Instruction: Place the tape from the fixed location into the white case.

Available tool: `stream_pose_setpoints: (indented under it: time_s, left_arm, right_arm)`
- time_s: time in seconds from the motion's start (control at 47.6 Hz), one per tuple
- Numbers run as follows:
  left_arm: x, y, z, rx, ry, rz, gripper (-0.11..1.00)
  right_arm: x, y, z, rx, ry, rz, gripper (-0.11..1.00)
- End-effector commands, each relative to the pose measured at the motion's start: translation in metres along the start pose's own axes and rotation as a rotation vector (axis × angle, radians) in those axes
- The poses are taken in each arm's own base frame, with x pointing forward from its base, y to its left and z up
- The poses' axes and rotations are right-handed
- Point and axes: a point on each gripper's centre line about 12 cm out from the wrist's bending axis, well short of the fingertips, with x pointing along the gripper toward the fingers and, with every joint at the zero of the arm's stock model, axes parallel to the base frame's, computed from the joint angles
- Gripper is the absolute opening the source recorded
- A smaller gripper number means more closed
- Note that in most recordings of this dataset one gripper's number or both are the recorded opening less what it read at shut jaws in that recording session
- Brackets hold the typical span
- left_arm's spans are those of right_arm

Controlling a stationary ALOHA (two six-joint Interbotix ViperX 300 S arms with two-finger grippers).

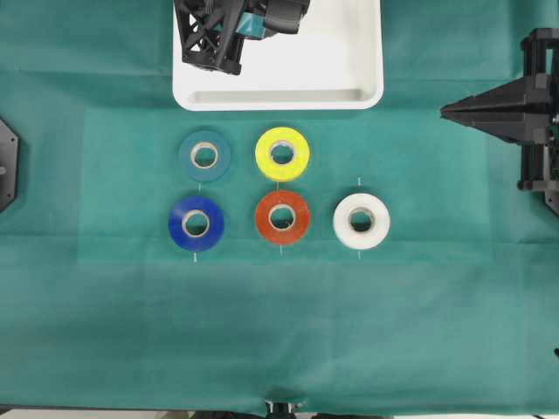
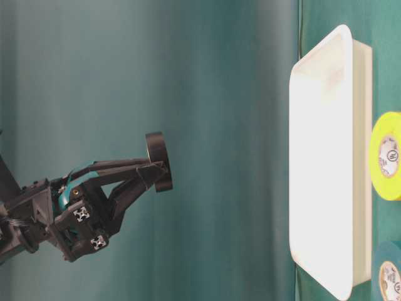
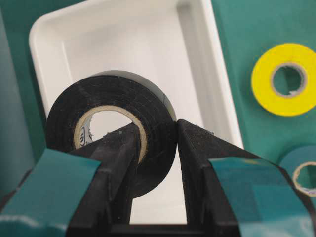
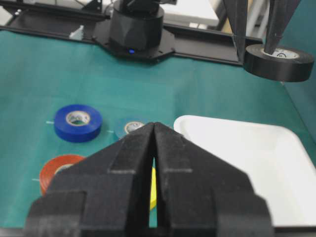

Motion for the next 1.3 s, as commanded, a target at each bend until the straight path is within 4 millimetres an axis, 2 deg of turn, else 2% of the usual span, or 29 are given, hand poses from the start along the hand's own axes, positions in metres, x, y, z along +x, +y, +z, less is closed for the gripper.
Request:
stream_pose_setpoints:
  time_s: [0.0, 0.231, 0.378, 0.525, 0.798, 0.988, 1.282]
  left_arm:
    - [-0.019, 0.004, 0.006, 0.0, -0.048, 0.028, 0.21]
    - [-0.017, 0.003, 0.005, -0.002, -0.045, 0.023, 0.21]
    - [-0.007, 0.0, 0.001, -0.003, -0.023, 0.01, 0.21]
    - [0.013, -0.004, -0.006, -0.003, 0.007, -0.007, 0.21]
    - [0.063, -0.015, -0.024, -0.002, 0.01, -0.01, 0.21]
    - [0.102, -0.019, -0.044, -0.018, 0.043, -0.021, 0.21]
    - [0.135, -0.011, -0.072, -0.056, 0.07, -0.008, 0.21]
  right_arm:
    - [0.002, 0.0, 0.011, -0.001, -0.029, -0.001, 0.0]
    - [0.002, 0.0, 0.012, -0.001, -0.031, -0.001, 0.0]
    - [0.002, 0.0, 0.011, -0.003, -0.031, -0.001, 0.0]
    - [0.002, 0.0, 0.011, -0.006, -0.031, -0.001, 0.0]
    - [0.002, 0.0, 0.01, -0.009, -0.026, 0.0, 0.0]
    - [0.002, -0.001, 0.01, -0.01, -0.026, -0.002, 0.0]
    - [0.002, -0.001, 0.01, -0.01, -0.028, -0.002, 0.0]
